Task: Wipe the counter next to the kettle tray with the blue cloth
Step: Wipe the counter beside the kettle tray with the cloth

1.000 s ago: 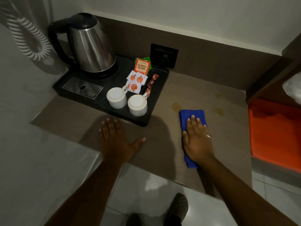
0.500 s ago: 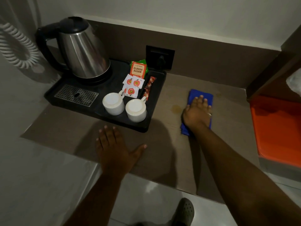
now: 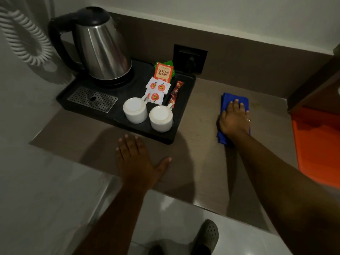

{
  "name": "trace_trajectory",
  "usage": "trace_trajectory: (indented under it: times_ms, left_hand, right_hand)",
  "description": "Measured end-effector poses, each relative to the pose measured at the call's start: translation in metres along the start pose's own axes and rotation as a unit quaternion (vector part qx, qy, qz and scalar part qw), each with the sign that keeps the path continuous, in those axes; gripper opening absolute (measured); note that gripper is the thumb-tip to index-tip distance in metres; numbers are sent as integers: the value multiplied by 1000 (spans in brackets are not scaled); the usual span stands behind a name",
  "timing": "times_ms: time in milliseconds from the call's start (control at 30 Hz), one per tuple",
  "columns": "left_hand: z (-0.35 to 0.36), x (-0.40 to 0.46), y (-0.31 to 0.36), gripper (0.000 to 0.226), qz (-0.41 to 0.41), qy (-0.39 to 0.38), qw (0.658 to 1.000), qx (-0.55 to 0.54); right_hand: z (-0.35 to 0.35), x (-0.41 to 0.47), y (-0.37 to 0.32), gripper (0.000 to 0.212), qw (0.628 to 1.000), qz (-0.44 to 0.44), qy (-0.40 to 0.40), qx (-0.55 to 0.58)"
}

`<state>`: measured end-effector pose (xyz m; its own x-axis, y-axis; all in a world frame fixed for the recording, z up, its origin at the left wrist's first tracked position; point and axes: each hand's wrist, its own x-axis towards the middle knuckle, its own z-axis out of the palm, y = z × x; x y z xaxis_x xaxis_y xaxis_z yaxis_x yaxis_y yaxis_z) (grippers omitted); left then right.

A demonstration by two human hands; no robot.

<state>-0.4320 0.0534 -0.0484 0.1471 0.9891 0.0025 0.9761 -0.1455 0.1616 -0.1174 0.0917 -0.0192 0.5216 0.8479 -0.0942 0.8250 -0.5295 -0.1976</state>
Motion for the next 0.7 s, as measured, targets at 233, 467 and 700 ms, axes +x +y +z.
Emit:
trace_trajectory:
  times_ms: [233,467,700]
  left_hand:
    - [-5,0,1,130,-9,-27,999,17]
    - [-9,-1,1,138,-35,-39,999,-10]
    - [-2,2,1,136,-30,-42,999,-2]
  right_hand:
    - [26,-59,-75,59,990,-141,-2,1]
    - [0,-73,39,66,987,-158,-18,4]
    - [10,-48,0,59,982,179,44,27]
